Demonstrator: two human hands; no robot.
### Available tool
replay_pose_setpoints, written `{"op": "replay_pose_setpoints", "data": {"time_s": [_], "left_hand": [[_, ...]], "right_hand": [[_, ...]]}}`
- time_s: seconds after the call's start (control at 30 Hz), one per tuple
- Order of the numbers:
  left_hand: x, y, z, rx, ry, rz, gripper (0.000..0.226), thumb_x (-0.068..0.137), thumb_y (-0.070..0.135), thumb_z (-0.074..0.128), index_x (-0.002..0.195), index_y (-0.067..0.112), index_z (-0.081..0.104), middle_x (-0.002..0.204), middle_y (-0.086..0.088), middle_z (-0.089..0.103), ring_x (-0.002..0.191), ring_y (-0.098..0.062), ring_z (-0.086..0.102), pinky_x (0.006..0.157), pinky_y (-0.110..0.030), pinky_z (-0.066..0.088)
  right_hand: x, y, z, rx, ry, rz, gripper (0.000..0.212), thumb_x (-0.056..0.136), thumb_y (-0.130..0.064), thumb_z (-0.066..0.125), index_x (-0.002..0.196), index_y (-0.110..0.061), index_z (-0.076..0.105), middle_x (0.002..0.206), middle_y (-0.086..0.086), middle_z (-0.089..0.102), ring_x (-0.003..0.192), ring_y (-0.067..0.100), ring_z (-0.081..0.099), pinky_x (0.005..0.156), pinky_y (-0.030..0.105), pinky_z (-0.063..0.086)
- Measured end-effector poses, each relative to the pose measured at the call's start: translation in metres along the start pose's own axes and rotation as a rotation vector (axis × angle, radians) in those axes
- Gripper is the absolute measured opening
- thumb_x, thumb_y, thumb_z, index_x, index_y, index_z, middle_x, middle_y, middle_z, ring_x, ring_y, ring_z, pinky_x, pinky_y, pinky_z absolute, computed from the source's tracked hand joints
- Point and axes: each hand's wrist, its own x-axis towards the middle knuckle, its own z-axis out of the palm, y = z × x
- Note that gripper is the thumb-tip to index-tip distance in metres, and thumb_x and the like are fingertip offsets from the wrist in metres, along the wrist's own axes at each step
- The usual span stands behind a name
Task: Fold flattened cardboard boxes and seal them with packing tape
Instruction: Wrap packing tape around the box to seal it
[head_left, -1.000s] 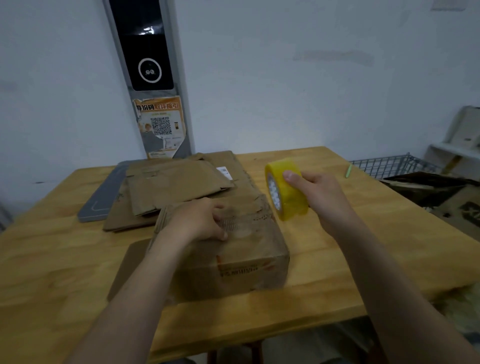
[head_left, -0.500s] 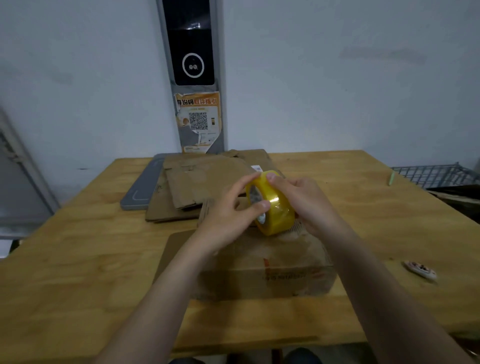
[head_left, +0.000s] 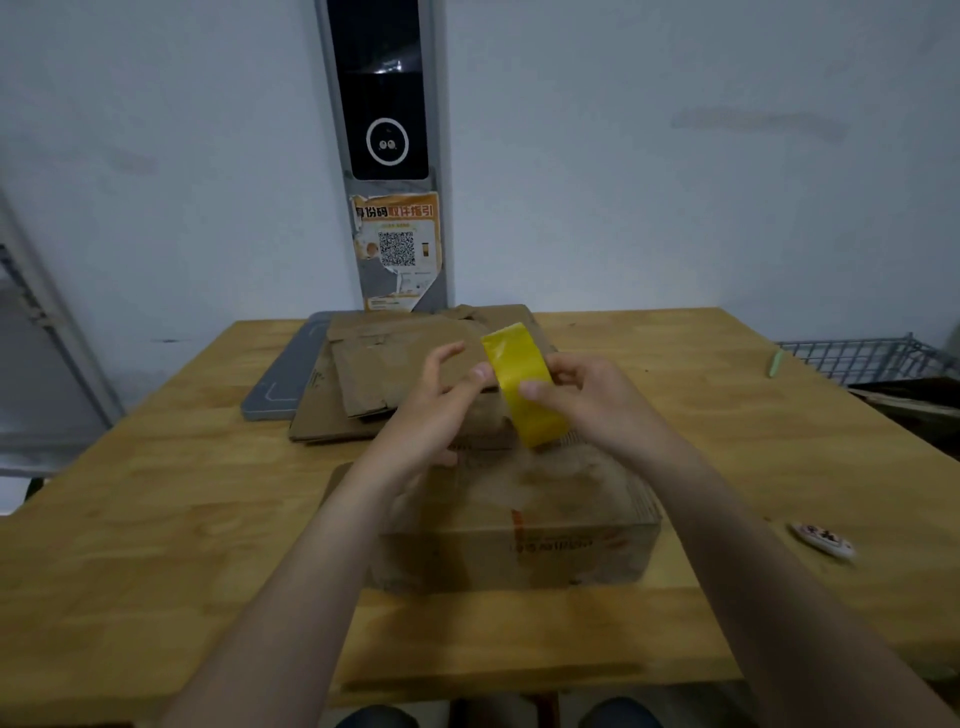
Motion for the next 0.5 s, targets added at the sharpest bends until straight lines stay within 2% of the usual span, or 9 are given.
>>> {"op": "replay_pose_setpoints", "data": {"time_s": [0.03, 0.1, 0.13, 0.17, 0.23, 0.27, 0.3, 0.4, 0.5], "left_hand": [[-0.002, -0.001, -0.002, -0.053, 0.024, -0.025, 0.052, 0.096, 0.063, 0.054, 0.141, 0.048, 0.034, 0.145, 0.002, 0.049, 0.128, -0.022, 0.048, 0.089, -0.051, 0.057], [-0.005, -0.003, -0.007, -0.147, 0.053, -0.071, 0.046, 0.096, 0.061, 0.053, 0.134, 0.04, 0.037, 0.149, -0.006, 0.047, 0.131, -0.031, 0.05, 0.092, -0.053, 0.057], [-0.005, -0.005, -0.009, -0.168, 0.062, -0.08, 0.041, 0.097, 0.062, 0.052, 0.129, 0.038, 0.041, 0.148, -0.006, 0.048, 0.131, -0.033, 0.051, 0.093, -0.054, 0.056], [-0.006, -0.007, -0.01, -0.179, 0.071, -0.085, 0.039, 0.097, 0.063, 0.05, 0.124, 0.037, 0.044, 0.143, -0.004, 0.05, 0.13, -0.034, 0.052, 0.094, -0.054, 0.056], [-0.005, -0.009, -0.01, -0.166, 0.078, -0.08, 0.047, 0.096, 0.067, 0.047, 0.125, 0.031, 0.051, 0.135, 0.0, 0.057, 0.129, -0.031, 0.054, 0.095, -0.056, 0.055], [-0.005, -0.01, -0.009, -0.148, 0.07, -0.074, 0.053, 0.095, 0.069, 0.047, 0.127, 0.027, 0.055, 0.132, 0.001, 0.059, 0.128, -0.029, 0.056, 0.096, -0.056, 0.055], [-0.005, -0.011, -0.007, -0.132, 0.059, -0.071, 0.055, 0.095, 0.07, 0.047, 0.127, 0.027, 0.058, 0.129, 0.003, 0.062, 0.127, -0.026, 0.057, 0.097, -0.055, 0.055], [-0.005, -0.01, -0.003, -0.105, 0.046, -0.088, 0.059, 0.093, 0.073, 0.047, 0.125, 0.026, 0.06, 0.122, 0.005, 0.067, 0.119, -0.02, 0.06, 0.098, -0.053, 0.054], [0.0, -0.011, -0.005, -0.079, 0.077, -0.137, 0.071, 0.09, 0.074, 0.053, 0.137, 0.021, 0.052, 0.129, 0.001, 0.062, 0.117, -0.021, 0.059, 0.092, -0.049, 0.058]], "right_hand": [[0.005, -0.007, -0.006, 0.012, 0.037, -0.004, 0.022, 0.097, -0.033, 0.066, 0.093, -0.013, 0.075, 0.087, 0.003, 0.075, 0.082, 0.011, 0.069, 0.075, 0.034, 0.052], [0.013, -0.019, -0.019, 0.004, 0.077, 0.064, 0.046, 0.1, -0.045, 0.057, 0.102, -0.003, 0.073, 0.098, 0.018, 0.073, 0.089, 0.024, 0.071, 0.084, 0.043, 0.055], [0.016, -0.022, -0.022, -0.018, 0.062, 0.109, 0.048, 0.1, -0.049, 0.056, 0.102, -0.005, 0.074, 0.1, 0.018, 0.074, 0.092, 0.029, 0.071, 0.089, 0.047, 0.056], [0.019, -0.025, -0.024, -0.063, 0.008, 0.136, 0.047, 0.099, -0.051, 0.056, 0.094, -0.008, 0.075, 0.094, 0.013, 0.074, 0.088, 0.029, 0.071, 0.088, 0.046, 0.056], [0.022, -0.026, -0.017, -0.177, -0.097, 0.163, 0.048, 0.099, -0.052, 0.057, 0.067, -0.016, 0.063, 0.069, 0.002, 0.063, 0.066, 0.019, 0.062, 0.069, 0.034, 0.05], [0.023, -0.026, -0.012, -0.198, -0.11, 0.169, 0.047, 0.099, -0.051, 0.057, 0.063, -0.021, 0.056, 0.061, -0.003, 0.054, 0.057, 0.013, 0.054, 0.06, 0.03, 0.043], [0.024, -0.024, -0.008, -0.185, -0.103, 0.159, 0.043, 0.099, -0.051, 0.058, 0.065, -0.025, 0.057, 0.06, -0.009, 0.052, 0.056, 0.008, 0.052, 0.058, 0.025, 0.039], [0.024, -0.023, 0.001, -0.12, -0.024, 0.105, 0.025, 0.096, -0.05, 0.062, 0.096, -0.028, 0.073, 0.089, -0.019, 0.065, 0.085, -0.001, 0.06, 0.067, 0.02, 0.041], [0.024, -0.02, 0.006, -0.098, 0.02, 0.063, 0.025, 0.089, -0.053, 0.07, 0.101, -0.031, 0.072, 0.105, -0.016, 0.067, 0.099, 0.0, 0.06, 0.077, 0.023, 0.047]]}}
